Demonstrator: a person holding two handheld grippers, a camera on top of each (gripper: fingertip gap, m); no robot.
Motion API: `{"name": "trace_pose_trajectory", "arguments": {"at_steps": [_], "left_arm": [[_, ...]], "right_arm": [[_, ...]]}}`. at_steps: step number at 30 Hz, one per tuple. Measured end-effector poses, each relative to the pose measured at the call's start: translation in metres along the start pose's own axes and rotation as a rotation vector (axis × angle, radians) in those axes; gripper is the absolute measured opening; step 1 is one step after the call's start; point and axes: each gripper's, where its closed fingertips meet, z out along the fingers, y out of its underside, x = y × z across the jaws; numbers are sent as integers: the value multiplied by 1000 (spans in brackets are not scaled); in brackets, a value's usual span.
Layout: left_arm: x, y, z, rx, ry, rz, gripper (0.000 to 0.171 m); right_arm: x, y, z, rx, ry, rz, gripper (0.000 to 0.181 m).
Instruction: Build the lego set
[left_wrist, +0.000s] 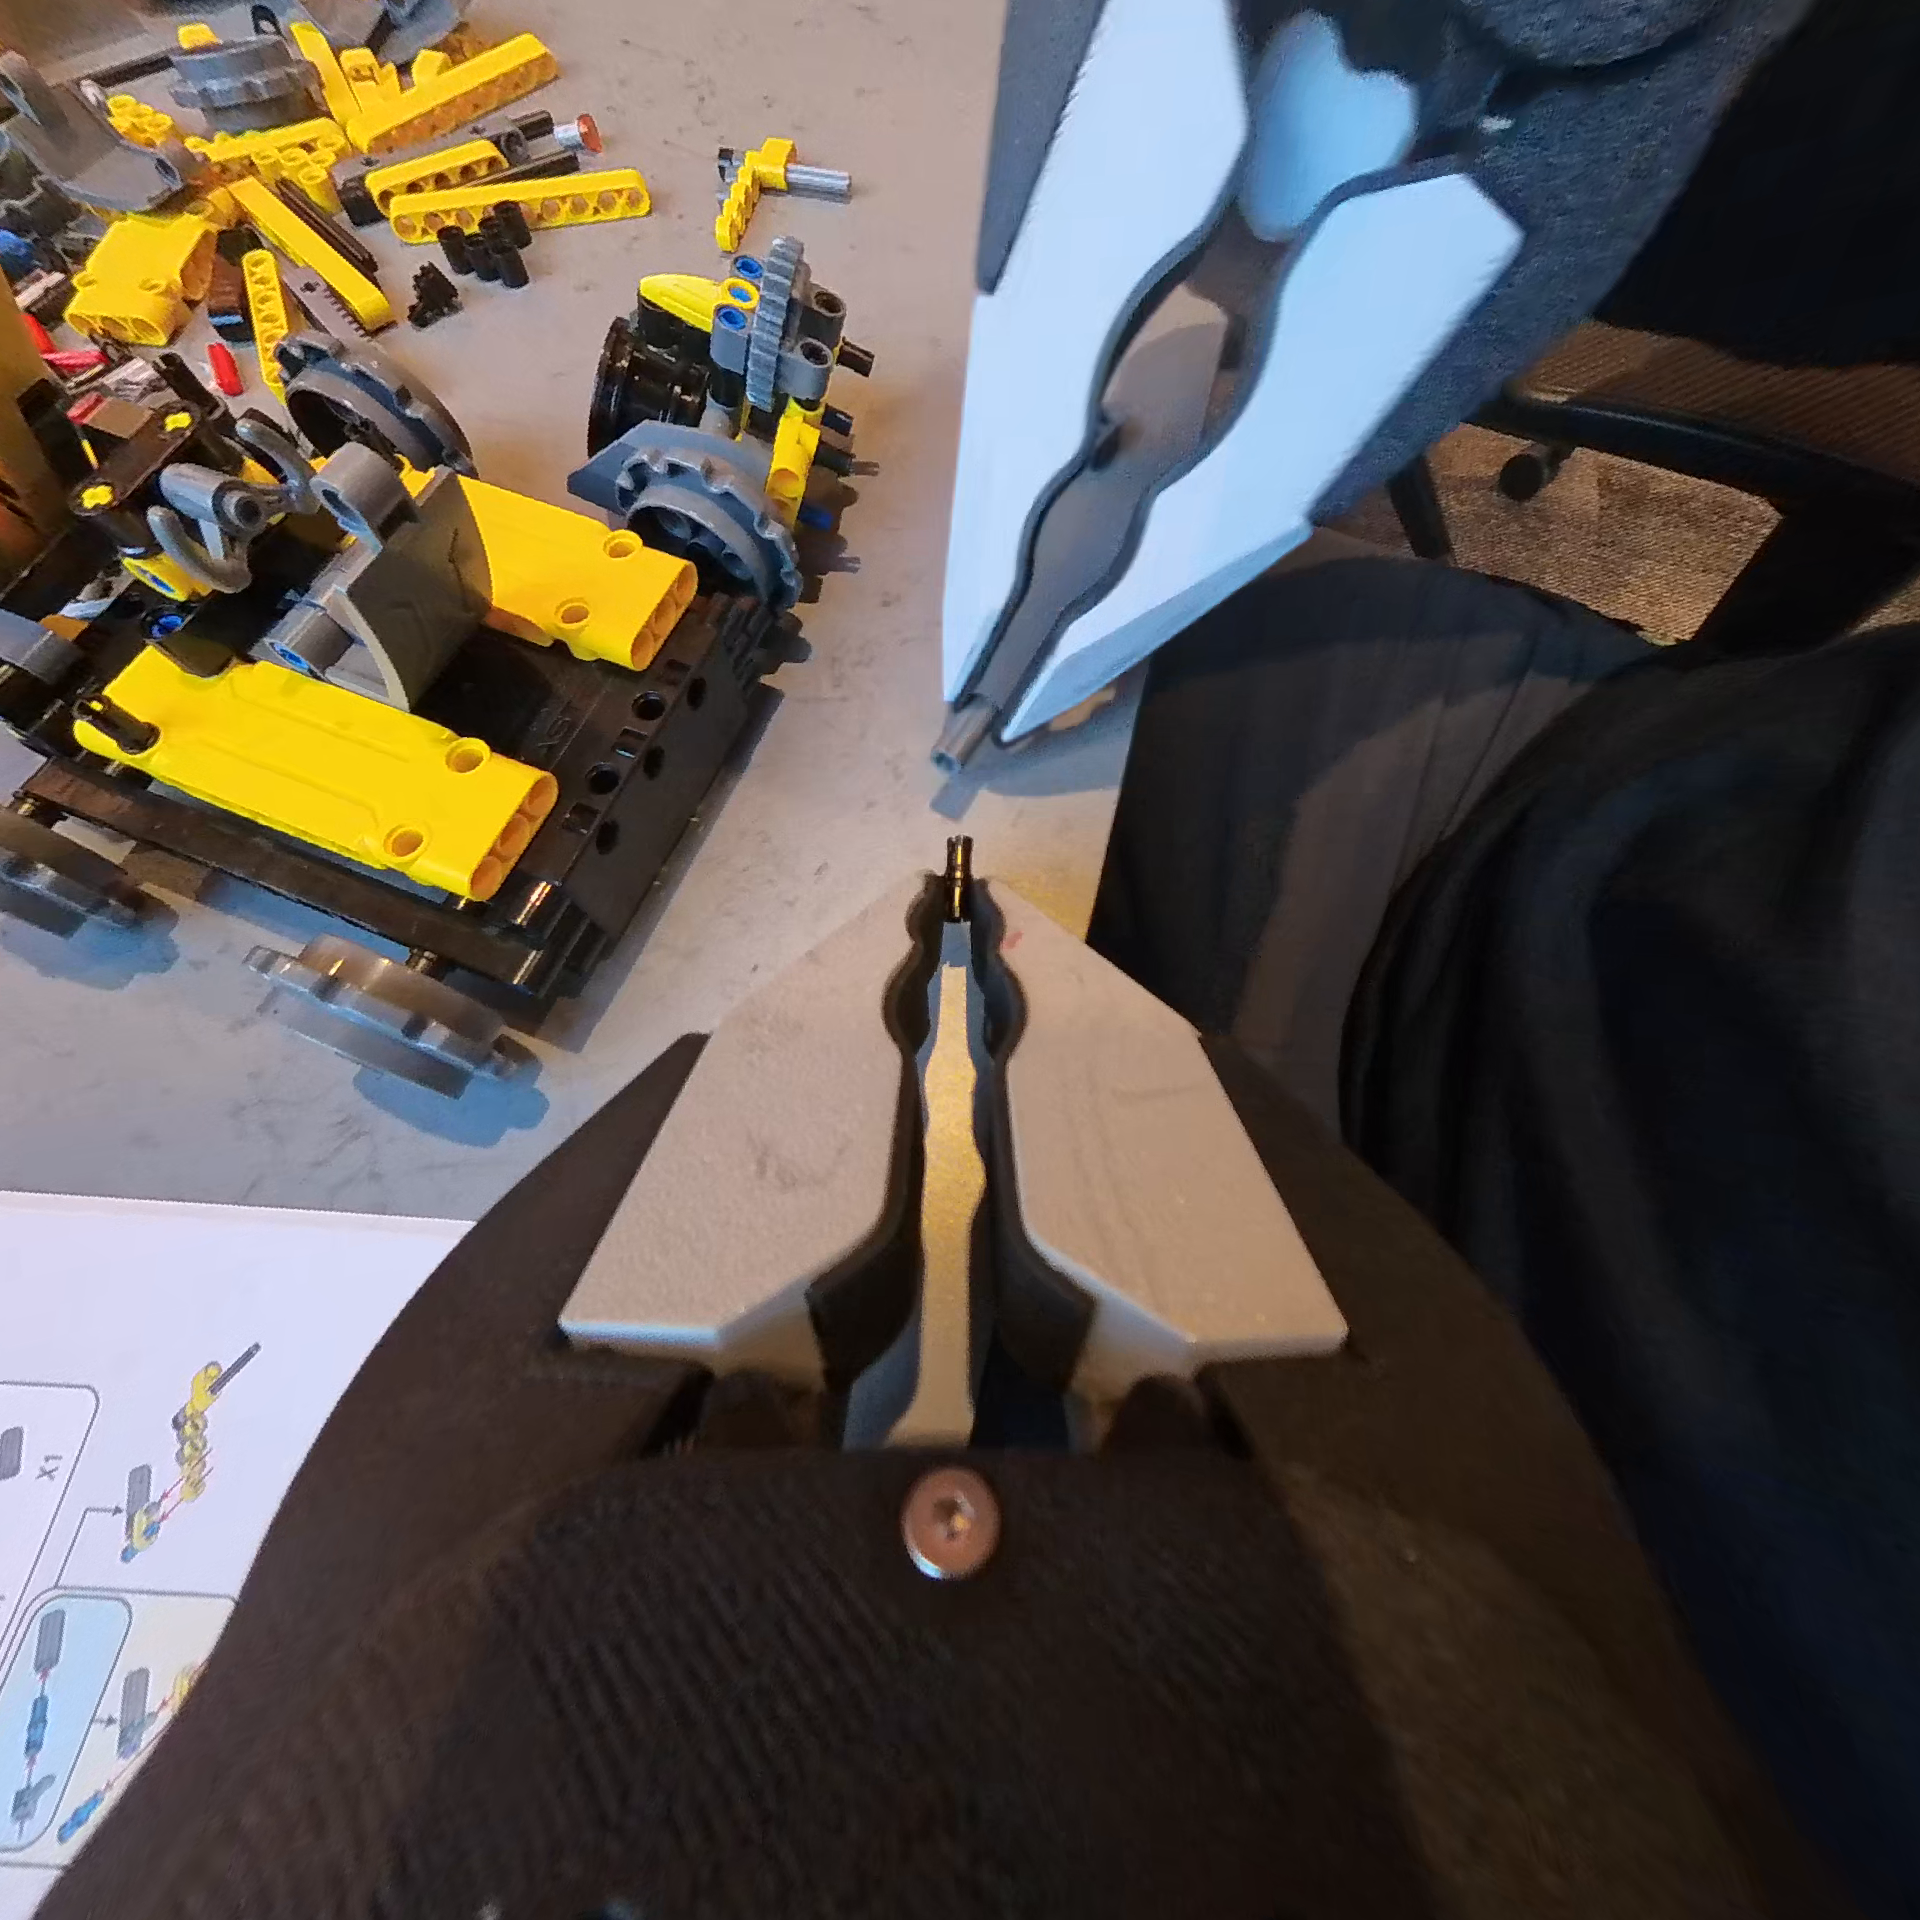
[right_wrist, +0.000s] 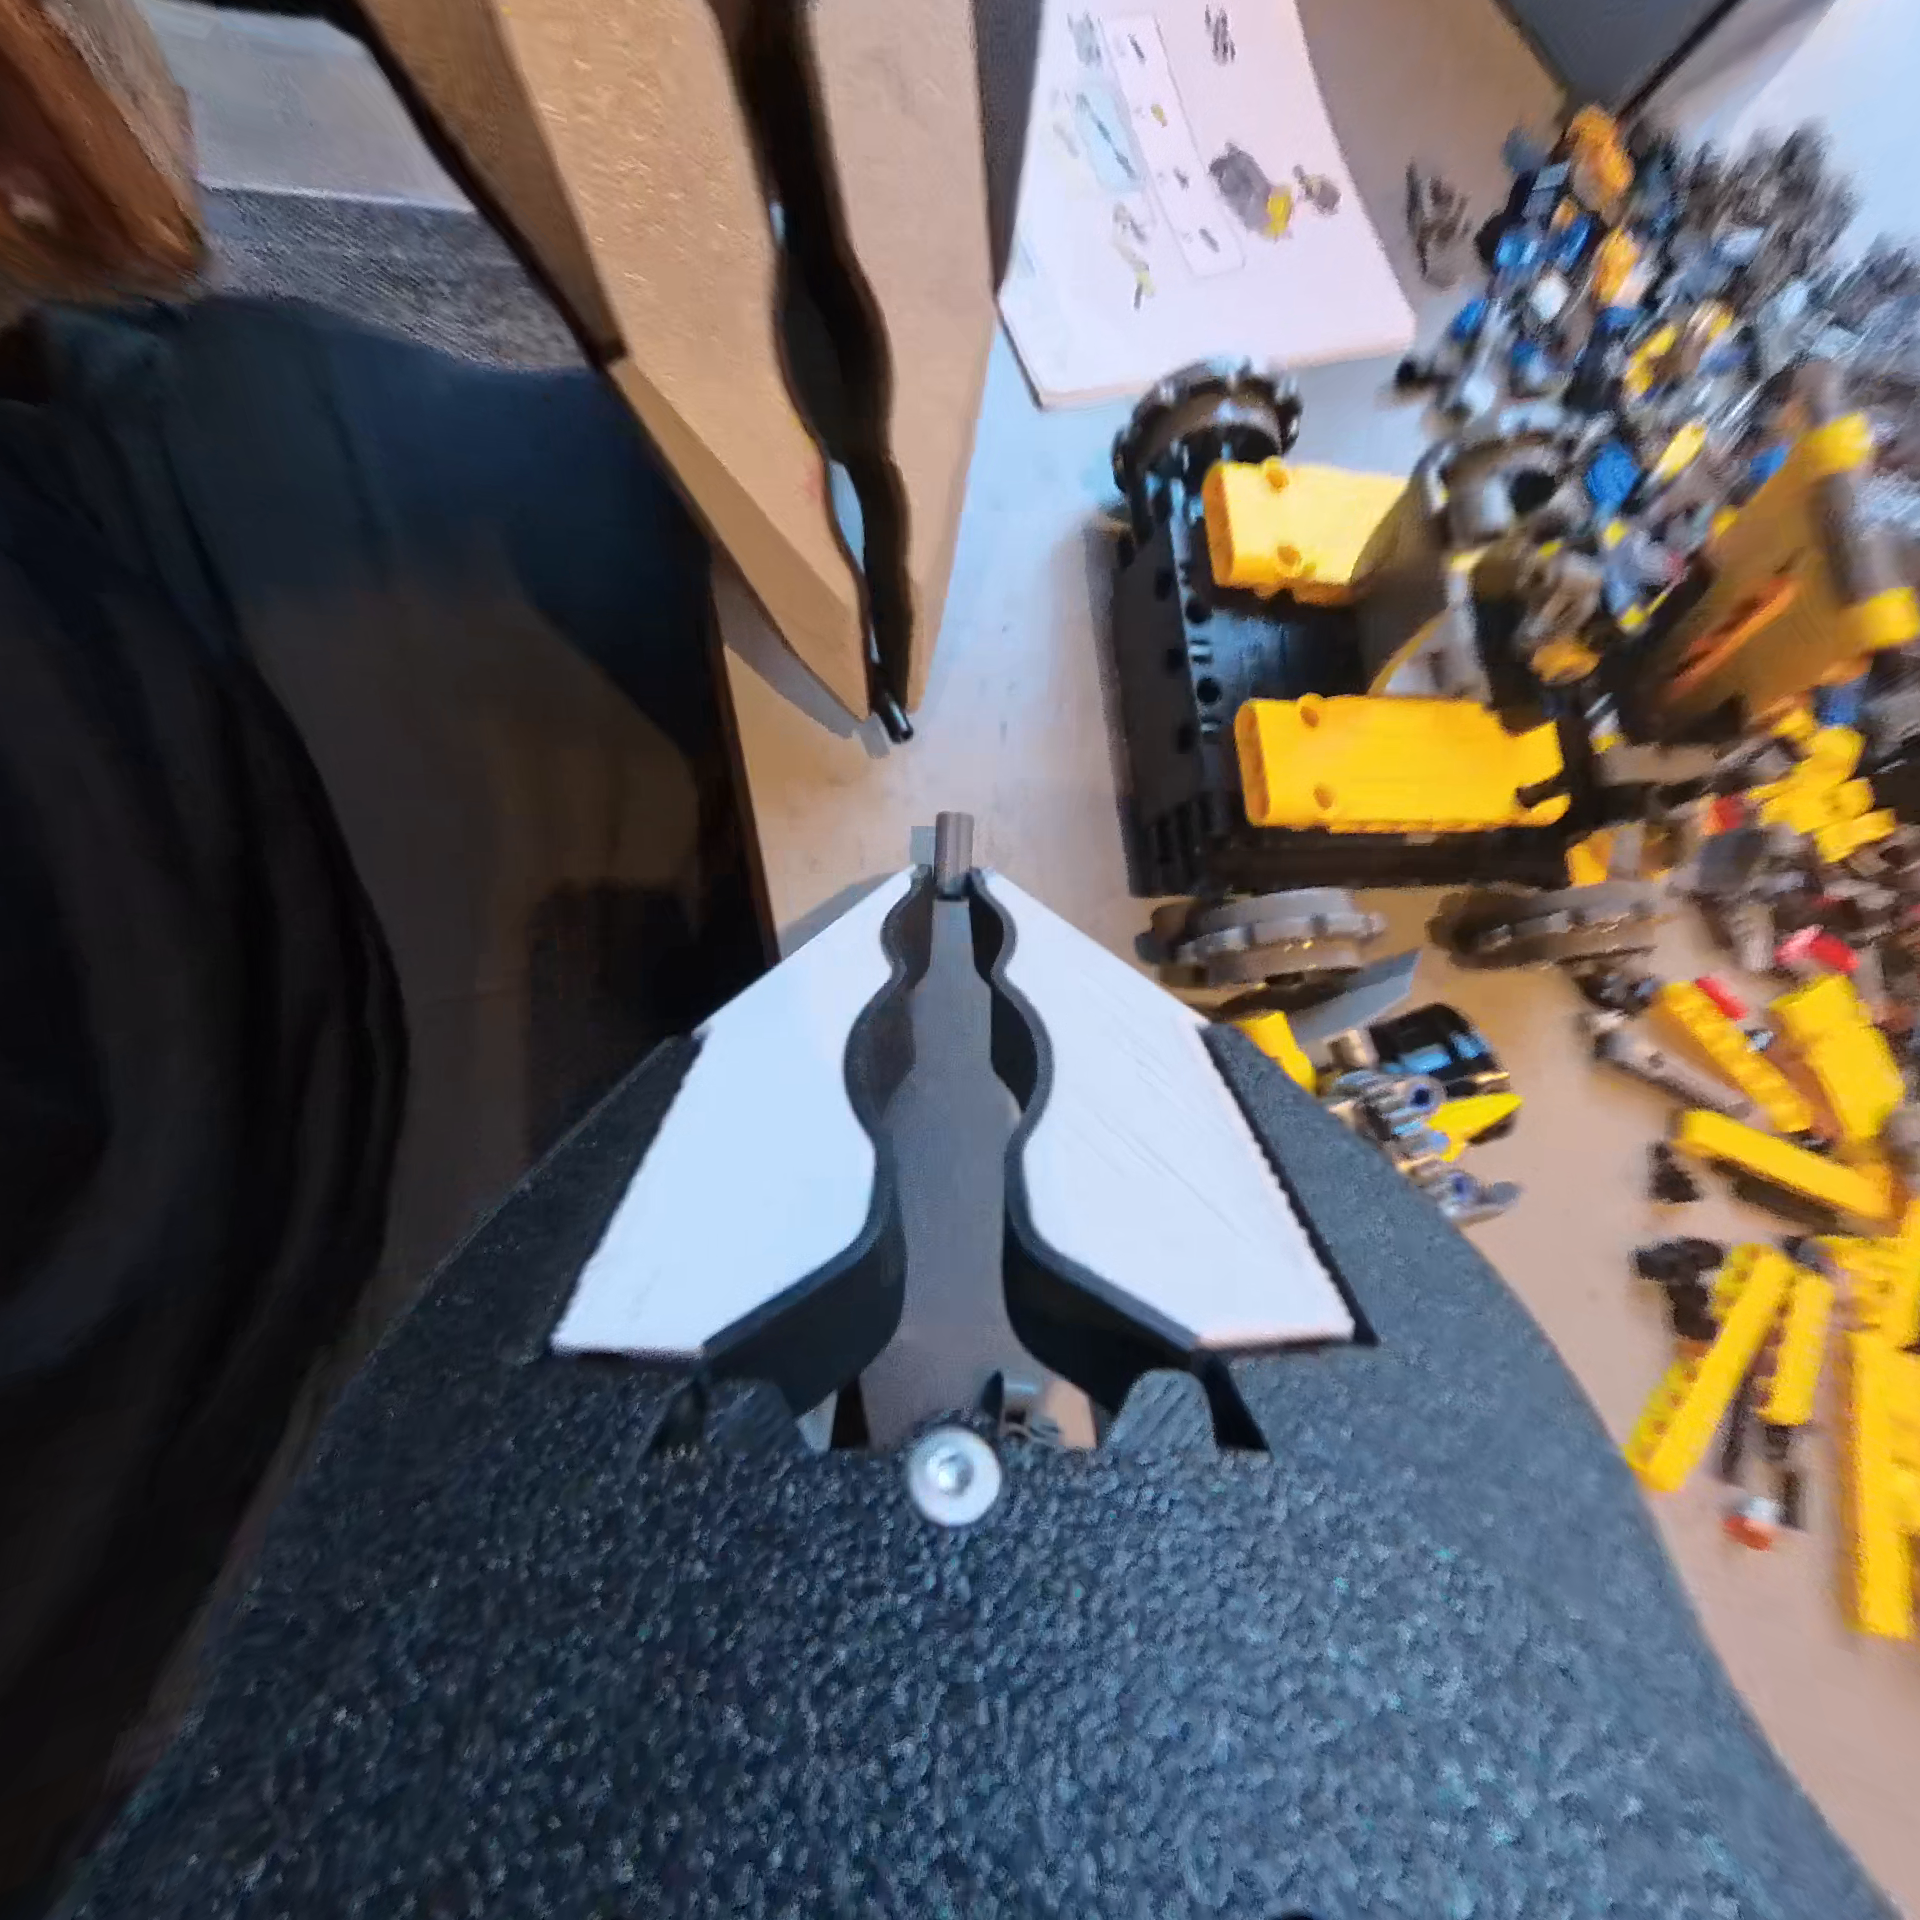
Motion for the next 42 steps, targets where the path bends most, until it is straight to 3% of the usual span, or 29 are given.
{"name": "trace_pose_trajectory", "arguments": {"at_steps": [3,6,9,12,15,20,25,29,32,34,36,39,42], "left_arm": [[0,1,1,-6,-3,0,3],[0,1,1,-7,-7,5,3],[-1,1,1,-5,-9,4,3],[-1,1,1,-6,-13,5,3],[-2,0,0,2,-19,2,3],[-7,-7,-6,42,-74,26,3],[-11,-11,-10,69,-51,-25,3],[-15,-23,-20,160,-17,-79,3],[-16,-40,-30,286,39,-142,3],[-14,-51,-37,380,89,-168,4],[-14,-55,-42,422,88,-160,3],[-16,-56,-47,431,25,-78,3],[-21,-45,-43,351,-31,-43,3]], "right_arm": [[5,0,-7,-24,81,-77,6],[23,-3,-25,26,157,-33,6],[69,6,-57,54,307,74,6],[116,36,-77,53,371,219,6],[147,69,-69,9,357,319,6],[163,90,-31,-79,265,333,6],[165,100,-15,-123,208,326,13],[167,95,-24,-73,221,347,16],[157,60,-41,70,196,360,18],[126,15,-48,225,63,350,17],[91,-15,-45,288,-85,323,17],[67,-26,-32,269,-132,266,18],[74,-15,-24,228,-87,279,18]]}}
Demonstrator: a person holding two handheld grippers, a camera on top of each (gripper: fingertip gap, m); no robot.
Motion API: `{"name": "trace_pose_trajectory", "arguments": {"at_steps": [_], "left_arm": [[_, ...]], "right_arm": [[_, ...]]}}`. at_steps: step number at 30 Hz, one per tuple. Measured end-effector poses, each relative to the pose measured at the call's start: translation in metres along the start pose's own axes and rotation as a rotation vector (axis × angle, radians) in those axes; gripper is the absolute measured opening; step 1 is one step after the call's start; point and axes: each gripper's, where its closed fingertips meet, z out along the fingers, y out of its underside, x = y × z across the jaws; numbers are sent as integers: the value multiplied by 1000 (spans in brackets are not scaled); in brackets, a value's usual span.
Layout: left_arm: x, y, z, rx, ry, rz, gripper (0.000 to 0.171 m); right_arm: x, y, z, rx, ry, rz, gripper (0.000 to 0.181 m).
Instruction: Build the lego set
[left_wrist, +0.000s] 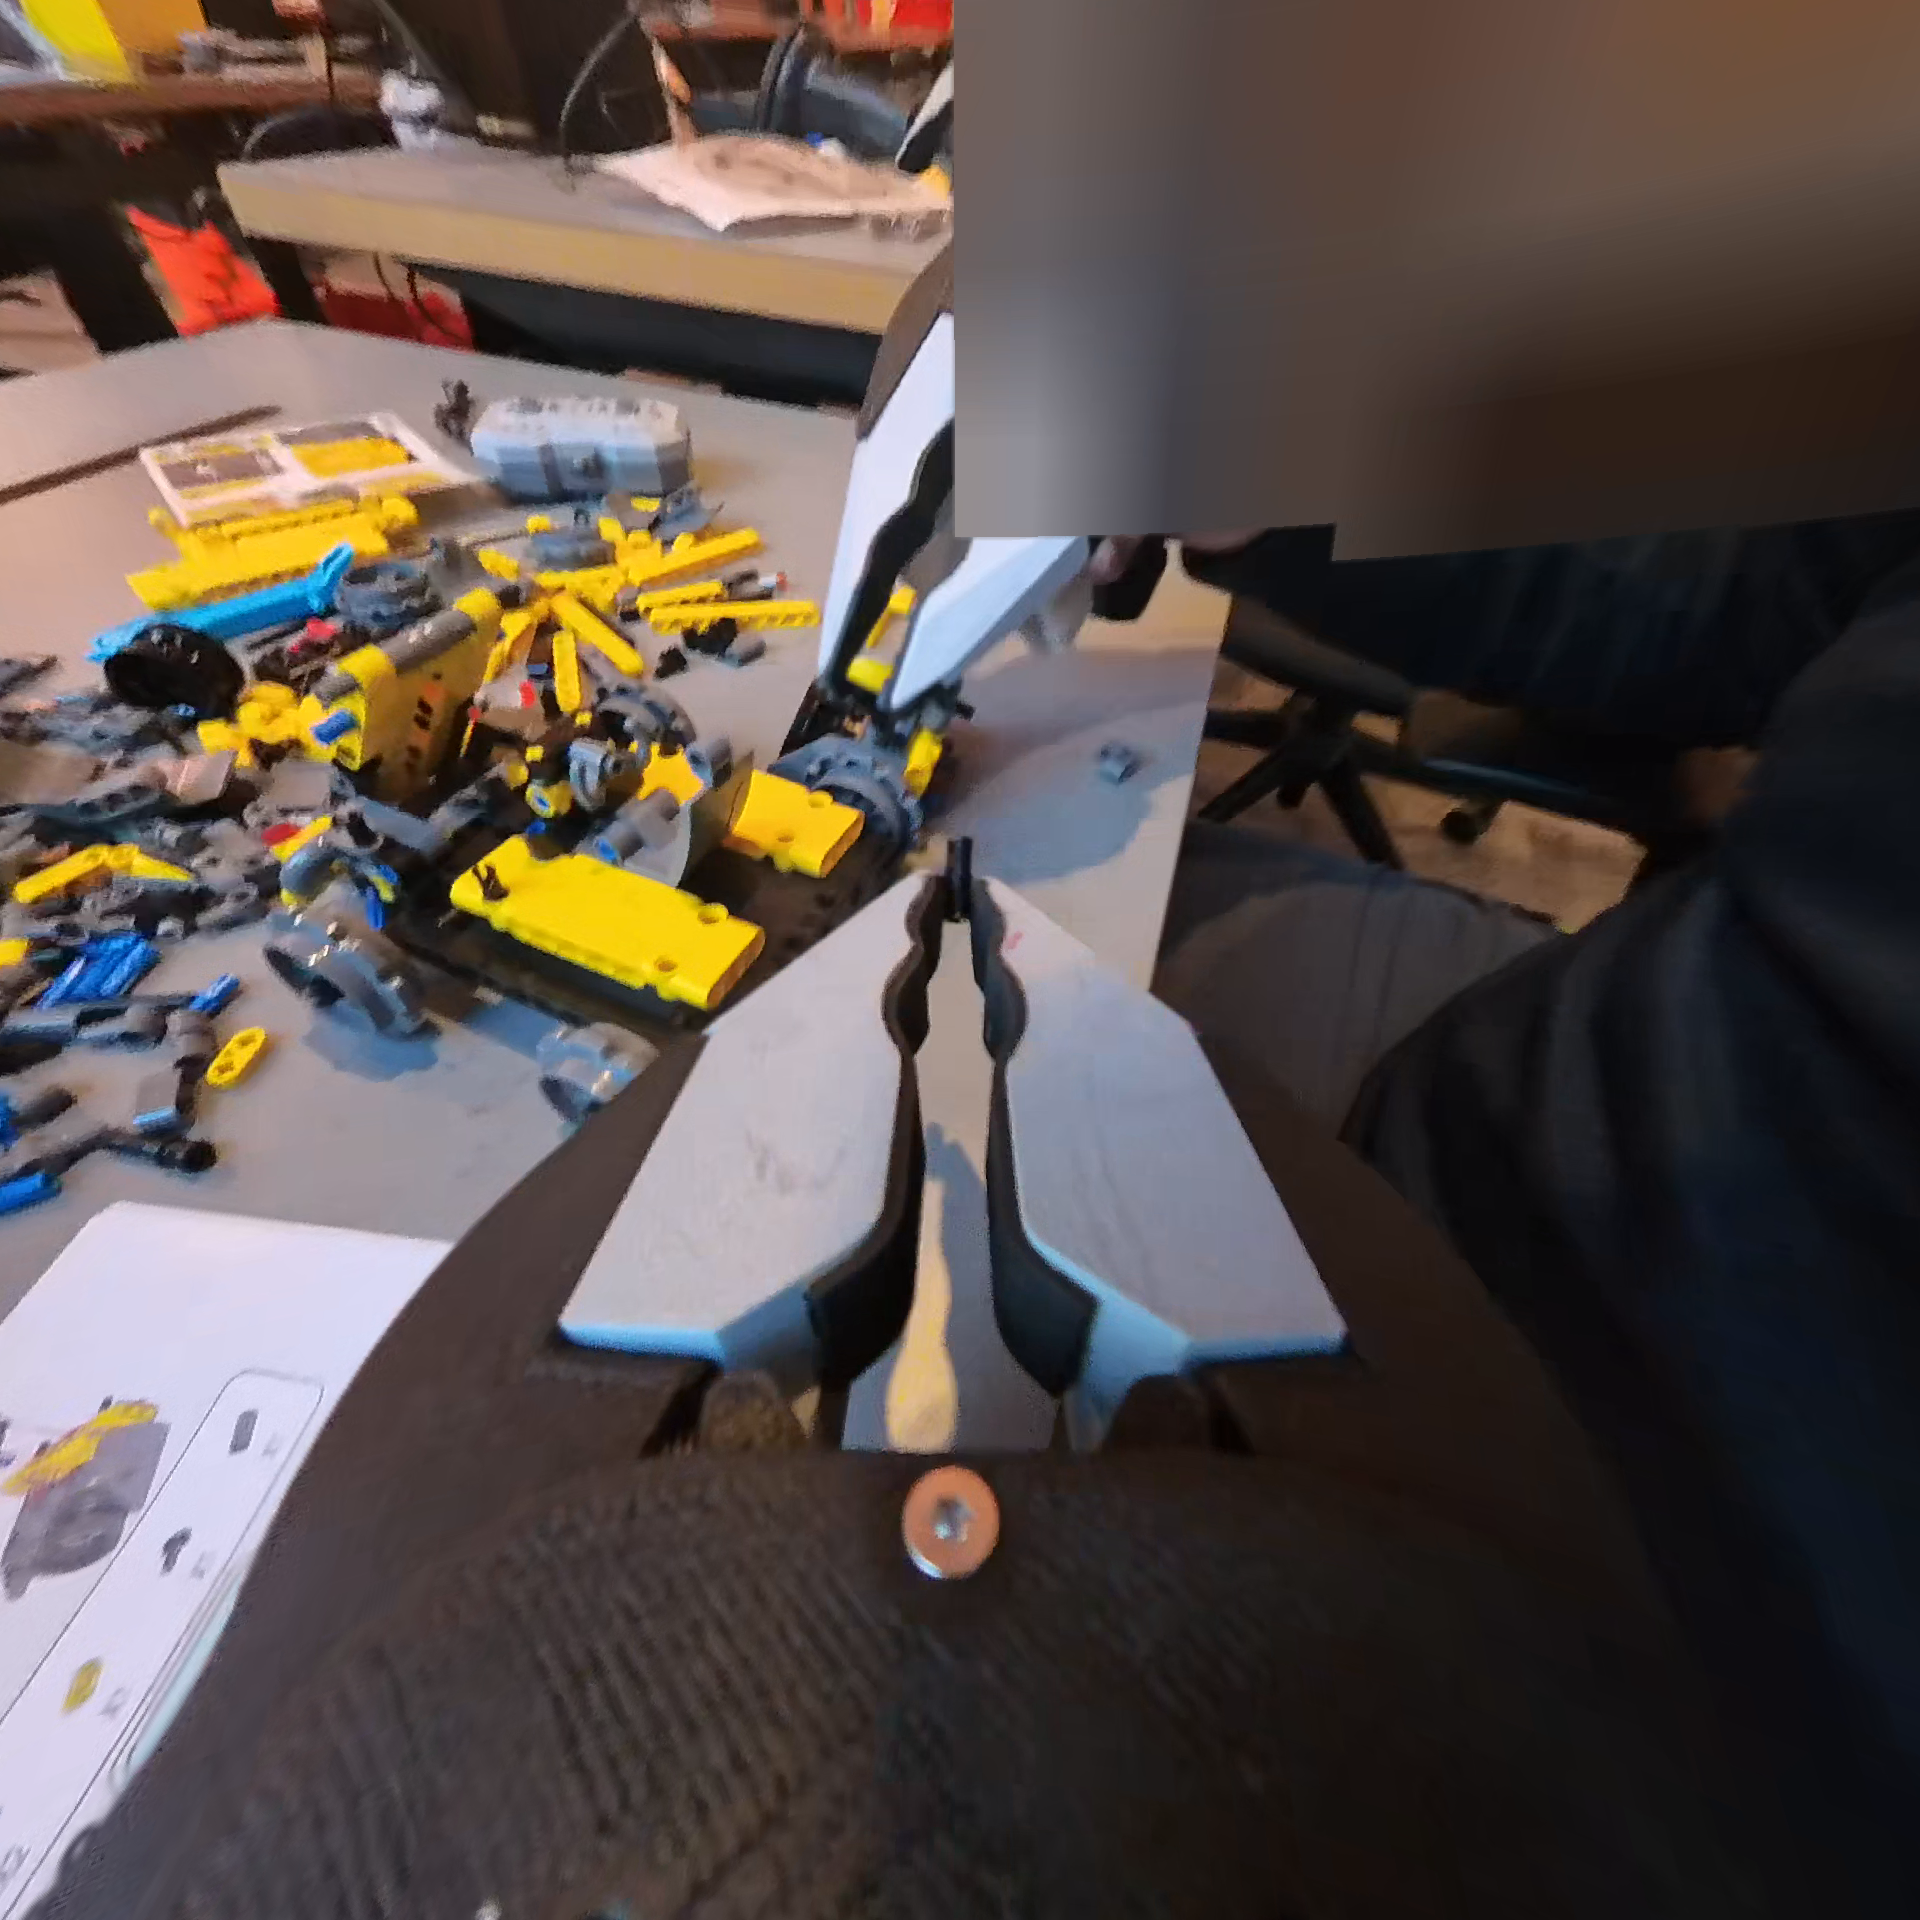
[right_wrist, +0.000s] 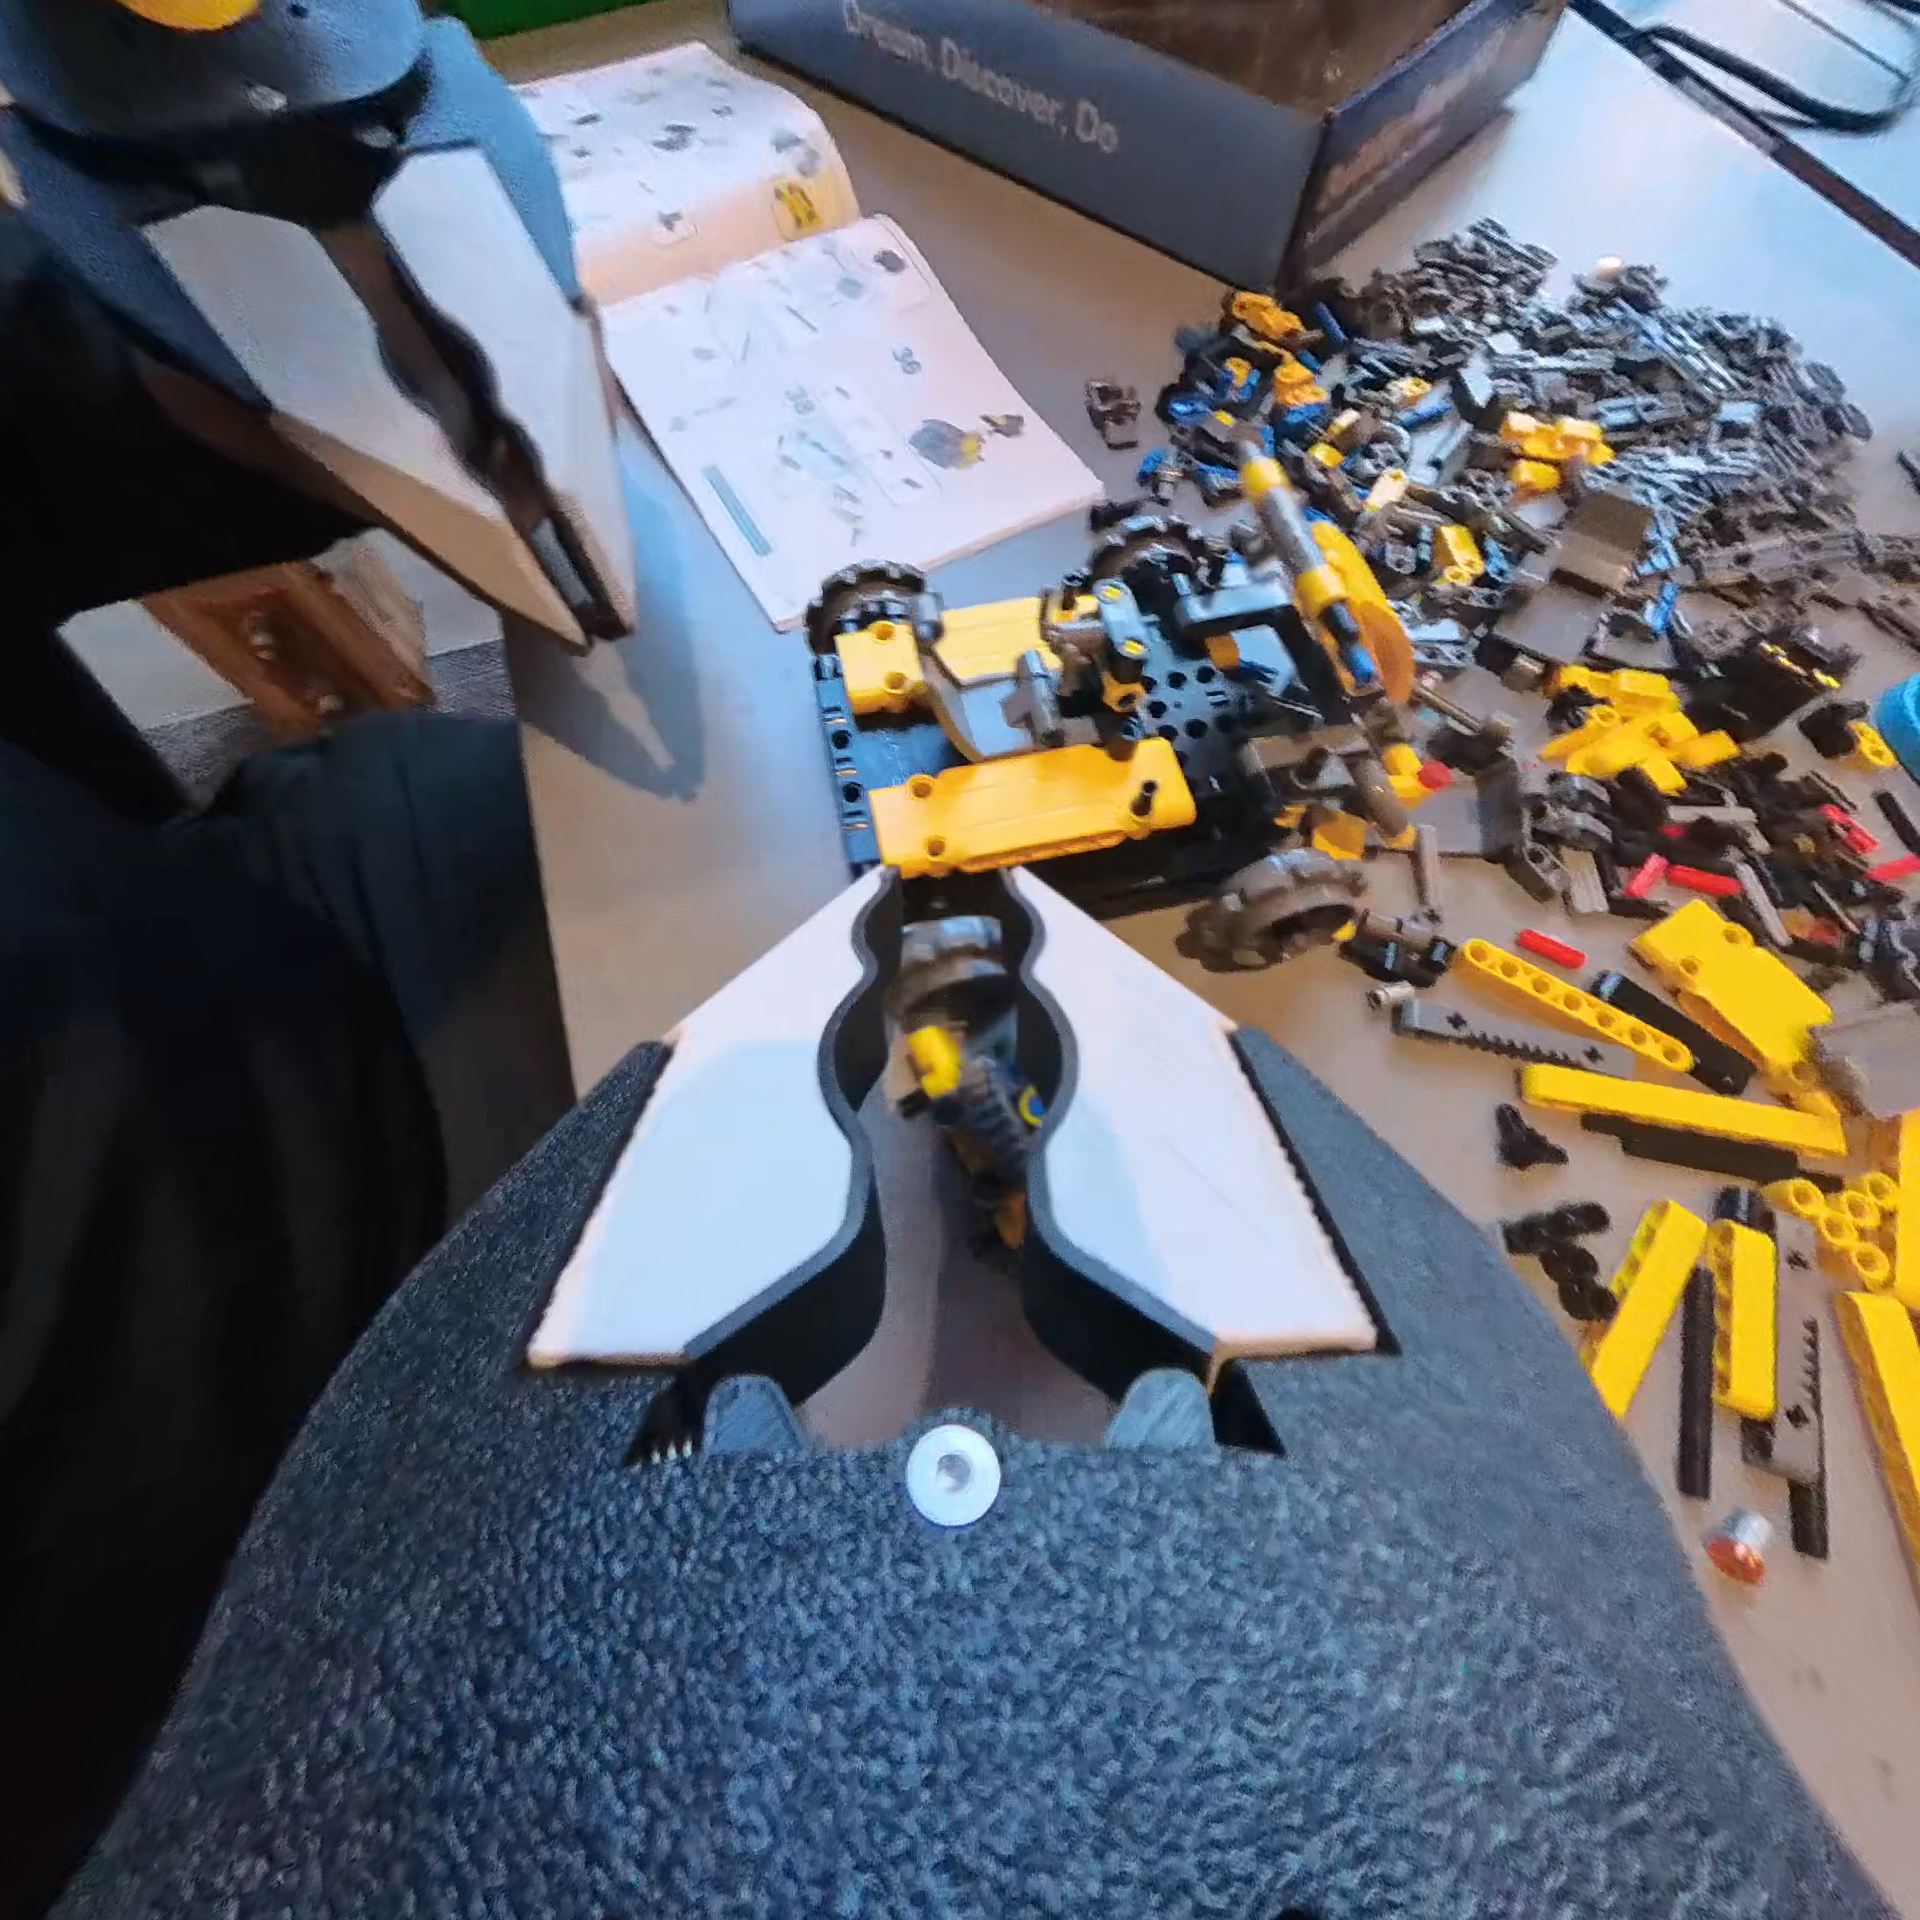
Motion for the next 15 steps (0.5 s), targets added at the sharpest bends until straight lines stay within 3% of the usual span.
{"name": "trace_pose_trajectory", "arguments": {"at_steps": [4,11,15], "left_arm": [[-6,14,3,-91,-30,-19,3],[0,14,5,-89,21,-25,3],[-2,12,3,-75,22,-44,4]], "right_arm": [[11,-3,-8,40,36,48,18],[-39,-17,9,64,-94,-74,15],[-40,-13,17,26,-80,-109,14]]}}
